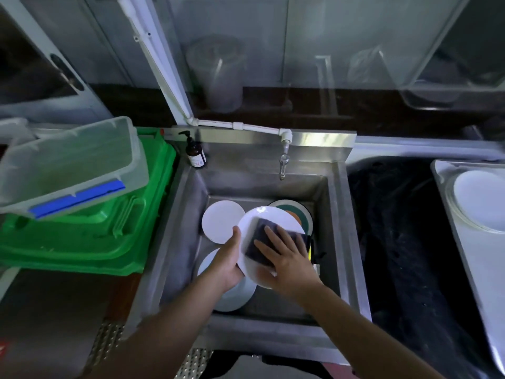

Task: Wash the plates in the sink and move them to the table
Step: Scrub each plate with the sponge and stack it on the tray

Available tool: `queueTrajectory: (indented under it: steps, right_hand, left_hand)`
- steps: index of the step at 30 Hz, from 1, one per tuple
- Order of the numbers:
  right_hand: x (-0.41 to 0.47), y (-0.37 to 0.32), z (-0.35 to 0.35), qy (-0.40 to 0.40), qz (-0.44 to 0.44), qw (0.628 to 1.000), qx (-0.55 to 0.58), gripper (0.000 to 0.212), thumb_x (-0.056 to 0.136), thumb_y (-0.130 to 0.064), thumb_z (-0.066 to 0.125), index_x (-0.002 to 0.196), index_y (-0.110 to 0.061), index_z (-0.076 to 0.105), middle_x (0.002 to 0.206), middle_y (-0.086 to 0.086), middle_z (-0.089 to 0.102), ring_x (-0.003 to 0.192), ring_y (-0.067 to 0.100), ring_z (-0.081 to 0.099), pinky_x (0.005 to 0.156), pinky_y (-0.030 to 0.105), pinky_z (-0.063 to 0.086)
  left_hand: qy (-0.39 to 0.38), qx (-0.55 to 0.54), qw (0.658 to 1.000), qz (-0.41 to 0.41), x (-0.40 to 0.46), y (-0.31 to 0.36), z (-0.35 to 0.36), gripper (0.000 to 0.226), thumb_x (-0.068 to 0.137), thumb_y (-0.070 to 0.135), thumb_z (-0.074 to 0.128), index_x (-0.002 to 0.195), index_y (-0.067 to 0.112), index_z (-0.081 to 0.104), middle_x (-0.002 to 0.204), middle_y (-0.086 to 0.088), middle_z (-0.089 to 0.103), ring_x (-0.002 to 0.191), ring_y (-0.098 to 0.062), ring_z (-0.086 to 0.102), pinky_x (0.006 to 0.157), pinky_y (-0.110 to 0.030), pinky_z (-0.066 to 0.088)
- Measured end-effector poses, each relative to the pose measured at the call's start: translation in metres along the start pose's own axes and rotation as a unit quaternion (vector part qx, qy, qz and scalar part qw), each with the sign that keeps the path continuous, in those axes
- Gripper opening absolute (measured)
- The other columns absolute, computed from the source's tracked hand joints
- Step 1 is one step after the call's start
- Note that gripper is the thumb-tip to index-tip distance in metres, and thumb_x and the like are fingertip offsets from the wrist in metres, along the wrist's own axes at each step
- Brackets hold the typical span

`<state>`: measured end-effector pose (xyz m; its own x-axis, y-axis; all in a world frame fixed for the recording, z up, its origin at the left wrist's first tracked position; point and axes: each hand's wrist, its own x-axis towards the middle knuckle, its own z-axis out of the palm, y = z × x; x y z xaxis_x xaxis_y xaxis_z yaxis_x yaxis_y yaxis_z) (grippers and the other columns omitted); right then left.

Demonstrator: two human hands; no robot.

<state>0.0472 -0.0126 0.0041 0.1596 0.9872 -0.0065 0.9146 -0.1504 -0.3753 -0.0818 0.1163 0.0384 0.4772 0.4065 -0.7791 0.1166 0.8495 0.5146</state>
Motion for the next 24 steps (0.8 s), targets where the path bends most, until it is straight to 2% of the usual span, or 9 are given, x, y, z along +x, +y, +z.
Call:
queueTrajectory:
  steps: [2, 4, 6, 8, 12, 14, 17, 20, 24]
  right_hand:
    - [-0.012, 0.009, 0.000, -0.005, -0.024, 0.999, -0.020, 0.063, 0.094, -0.054, 0.043, 0.155, -0.046, 0.028, 0.169, -0.001, 0.015, 0.153, 0.039, 0.020, 0.117, 0.067, 0.019]
    - [-0.017, 0.013, 0.002, 0.014, -0.037, 0.999, -0.010, 0.063, 0.098, -0.052, 0.044, 0.157, -0.049, 0.019, 0.170, -0.003, 0.007, 0.153, 0.039, 0.017, 0.118, 0.062, 0.020]
    - [-0.016, 0.003, 0.009, 0.064, -0.024, 0.998, 0.003, 0.058, 0.100, -0.046, 0.047, 0.155, -0.043, 0.031, 0.169, 0.002, 0.018, 0.148, 0.043, 0.028, 0.111, 0.062, 0.035]
    - [-0.007, -0.017, 0.018, 0.122, 0.003, 0.993, 0.002, 0.055, 0.098, -0.040, 0.052, 0.151, -0.034, 0.042, 0.165, 0.005, 0.030, 0.141, 0.049, 0.038, 0.102, 0.062, 0.043]
    - [0.013, -0.051, 0.024, 0.188, -0.040, 0.981, -0.029, 0.054, 0.097, -0.035, 0.062, 0.148, -0.027, 0.048, 0.161, 0.004, 0.037, 0.137, 0.052, 0.042, 0.102, 0.063, 0.041]
    - [0.027, -0.047, 0.012, 0.184, -0.071, 0.978, -0.073, 0.051, 0.098, -0.035, 0.059, 0.148, -0.031, 0.049, 0.162, 0.000, 0.037, 0.136, 0.049, 0.044, 0.106, 0.063, 0.037]
    - [0.052, -0.043, -0.008, 0.169, 0.037, 0.984, -0.051, 0.049, 0.101, -0.041, 0.044, 0.150, -0.038, 0.043, 0.165, -0.003, 0.030, 0.140, 0.048, 0.038, 0.110, 0.067, 0.031]
    - [0.077, -0.054, -0.014, 0.200, 0.171, 0.964, 0.042, 0.048, 0.103, -0.045, 0.039, 0.150, -0.034, 0.045, 0.164, 0.001, 0.031, 0.143, 0.052, 0.031, 0.110, 0.064, 0.032]
    - [0.080, -0.069, 0.000, 0.208, 0.123, 0.969, 0.051, 0.063, 0.099, -0.020, 0.050, 0.157, -0.029, 0.030, 0.167, 0.006, 0.021, 0.144, 0.053, 0.027, 0.110, 0.062, 0.033]
  left_hand:
    - [0.000, 0.003, 1.000, 0.012, -0.006, -0.003, -0.005, 0.069, 0.102, 0.067, 0.029, 0.140, 0.016, 0.057, 0.127, -0.012, 0.071, 0.118, -0.030, 0.068, 0.103, -0.049, 0.053]
    - [-0.006, -0.002, 1.000, 0.026, -0.010, -0.006, -0.006, 0.067, 0.102, 0.065, 0.032, 0.141, 0.016, 0.055, 0.126, -0.013, 0.072, 0.117, -0.031, 0.069, 0.100, -0.049, 0.054]
    - [-0.009, -0.008, 0.999, 0.041, -0.016, -0.007, -0.005, 0.062, 0.103, 0.063, 0.034, 0.135, 0.016, 0.058, 0.120, -0.013, 0.074, 0.113, -0.031, 0.070, 0.094, -0.048, 0.057]
    - [-0.021, -0.016, 0.998, 0.055, -0.020, -0.006, -0.006, 0.063, 0.101, 0.062, 0.039, 0.133, 0.012, 0.060, 0.119, -0.015, 0.074, 0.113, -0.032, 0.070, 0.101, -0.052, 0.053]
    - [-0.044, -0.030, 0.997, 0.048, -0.020, 0.002, -0.021, 0.081, 0.088, 0.072, 0.052, 0.137, 0.009, 0.059, 0.130, -0.018, 0.069, 0.122, -0.033, 0.066, 0.114, -0.052, 0.044]
    - [-0.056, -0.039, 0.997, 0.039, -0.018, 0.008, -0.029, 0.081, 0.091, 0.074, 0.046, 0.139, 0.010, 0.058, 0.131, -0.018, 0.068, 0.123, -0.032, 0.065, 0.114, -0.050, 0.043]
    - [-0.065, -0.006, 0.996, 0.058, -0.020, 0.017, -0.032, 0.068, 0.102, 0.066, 0.030, 0.141, 0.018, 0.057, 0.132, -0.011, 0.069, 0.122, -0.027, 0.066, 0.107, -0.046, 0.049]
    - [-0.069, 0.020, 0.994, 0.079, -0.026, 0.024, -0.029, 0.058, 0.105, 0.060, 0.031, 0.140, 0.023, 0.058, 0.130, -0.005, 0.071, 0.120, -0.024, 0.067, 0.102, -0.044, 0.052]
    - [-0.071, 0.032, 0.992, 0.101, -0.024, 0.037, -0.033, 0.051, 0.103, 0.055, 0.043, 0.138, 0.022, 0.061, 0.129, -0.007, 0.071, 0.121, -0.027, 0.067, 0.110, -0.053, 0.047]
